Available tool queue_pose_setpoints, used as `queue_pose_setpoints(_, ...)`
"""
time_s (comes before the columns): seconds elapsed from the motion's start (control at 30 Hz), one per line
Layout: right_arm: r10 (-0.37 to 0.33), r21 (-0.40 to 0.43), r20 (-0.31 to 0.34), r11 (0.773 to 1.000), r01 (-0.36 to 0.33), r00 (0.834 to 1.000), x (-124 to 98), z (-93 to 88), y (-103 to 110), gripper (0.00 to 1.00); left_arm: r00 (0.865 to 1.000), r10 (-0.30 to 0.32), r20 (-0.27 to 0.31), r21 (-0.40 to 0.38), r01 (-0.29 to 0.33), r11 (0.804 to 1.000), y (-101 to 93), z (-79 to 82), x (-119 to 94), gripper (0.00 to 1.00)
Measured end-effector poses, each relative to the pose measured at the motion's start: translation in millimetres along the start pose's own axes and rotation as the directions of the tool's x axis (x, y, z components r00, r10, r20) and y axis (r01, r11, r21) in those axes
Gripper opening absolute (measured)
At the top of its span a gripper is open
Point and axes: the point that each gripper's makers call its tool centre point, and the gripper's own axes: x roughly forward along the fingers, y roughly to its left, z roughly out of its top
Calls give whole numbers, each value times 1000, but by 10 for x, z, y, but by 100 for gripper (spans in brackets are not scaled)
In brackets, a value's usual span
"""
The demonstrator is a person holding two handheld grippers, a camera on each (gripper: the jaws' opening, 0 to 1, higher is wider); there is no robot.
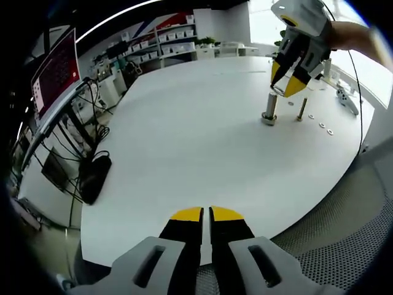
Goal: Place the washer onto the threaded stud by aligning its center hole with the stud, sliding it down to the base, and recovering from edge contact or off-axis alignment until the washer reaches the visible bottom stop.
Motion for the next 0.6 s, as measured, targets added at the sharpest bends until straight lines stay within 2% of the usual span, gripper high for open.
queue_pose_setpoints(0.17,34,3,0,999,-34,999,42,45,12,23,1000,2,-2,1,-2,1000,3,-3,1,1)
queue_pose_setpoints(0.33,79,-3,-32,997,-79,996,120,33,40,23,1000,2,4,0,-2,1000,6,7,-1,1)
queue_pose_setpoints(0.6,110,-18,-72,994,-111,991,244,-13,62,23,1000,4,5,-2,-4,1000,12,5,1,1)
